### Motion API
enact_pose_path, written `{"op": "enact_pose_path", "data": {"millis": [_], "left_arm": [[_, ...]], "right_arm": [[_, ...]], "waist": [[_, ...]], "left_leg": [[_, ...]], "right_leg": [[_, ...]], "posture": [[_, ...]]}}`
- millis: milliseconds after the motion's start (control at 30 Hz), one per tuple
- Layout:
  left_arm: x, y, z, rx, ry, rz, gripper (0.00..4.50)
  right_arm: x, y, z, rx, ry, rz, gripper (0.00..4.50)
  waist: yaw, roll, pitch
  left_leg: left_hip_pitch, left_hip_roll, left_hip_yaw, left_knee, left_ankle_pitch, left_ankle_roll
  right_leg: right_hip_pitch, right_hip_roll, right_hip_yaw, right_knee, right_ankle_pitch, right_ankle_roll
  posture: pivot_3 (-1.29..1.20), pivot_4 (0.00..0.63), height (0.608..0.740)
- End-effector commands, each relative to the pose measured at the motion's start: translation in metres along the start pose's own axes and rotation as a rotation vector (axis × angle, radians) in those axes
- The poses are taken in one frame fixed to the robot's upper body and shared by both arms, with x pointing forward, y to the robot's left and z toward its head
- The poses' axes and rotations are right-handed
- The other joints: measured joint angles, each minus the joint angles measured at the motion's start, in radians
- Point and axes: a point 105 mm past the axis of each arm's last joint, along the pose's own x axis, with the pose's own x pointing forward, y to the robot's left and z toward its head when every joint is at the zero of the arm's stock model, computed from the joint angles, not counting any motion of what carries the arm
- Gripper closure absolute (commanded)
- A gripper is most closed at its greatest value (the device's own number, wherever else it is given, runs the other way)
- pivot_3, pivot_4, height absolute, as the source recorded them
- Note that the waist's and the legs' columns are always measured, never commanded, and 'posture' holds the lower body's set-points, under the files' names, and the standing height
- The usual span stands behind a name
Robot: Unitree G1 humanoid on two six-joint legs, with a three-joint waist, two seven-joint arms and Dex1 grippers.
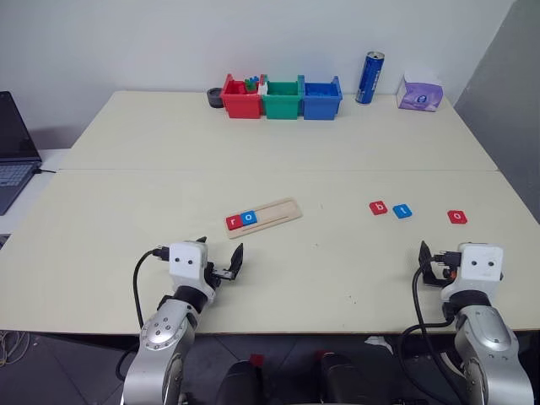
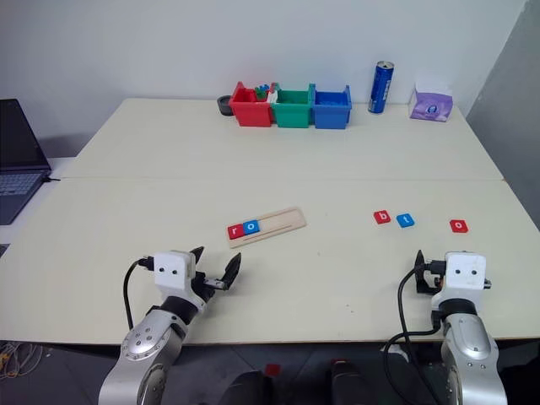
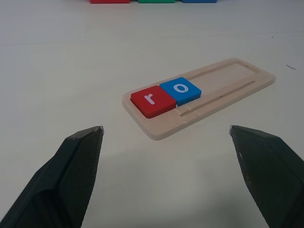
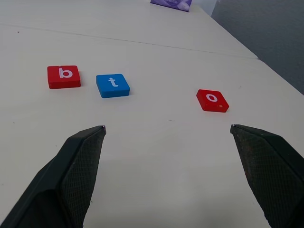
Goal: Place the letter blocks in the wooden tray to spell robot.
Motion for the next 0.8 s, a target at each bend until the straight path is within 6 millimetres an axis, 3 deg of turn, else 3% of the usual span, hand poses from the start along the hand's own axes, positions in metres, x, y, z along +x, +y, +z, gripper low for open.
{"op": "enact_pose_path", "data": {"millis": [33, 800], "left_arm": [[0.0009, -0.0032, 0.0079, 0.015, -0.038, 0.0, 0.0], [0.0062, -0.0066, 0.0123, 0.016, -0.066, -0.027, 0.0]], "right_arm": [[0.0007, -0.0021, 0.0086, -0.011, -0.036, -0.003, 0.02], [0.0003, -0.0029, 0.0098, -0.022, -0.04, -0.002, 0.02]], "waist": [[0.0, 0.0, 0.0], [0.0, 0.0, 0.0]], "left_leg": [[0.0, 0.0, 0.0, 0.0, 0.0, 0.0], [0.0, 0.0, 0.0, 0.0, 0.0, 0.0]], "right_leg": [[0.0, 0.0, 0.0, 0.0, 0.0, 0.0], [0.0, 0.0, 0.0, 0.0, 0.0, 0.0]], "posture": [[0.0, 0.15, 0.74], [0.0, 0.15, 0.74]]}}
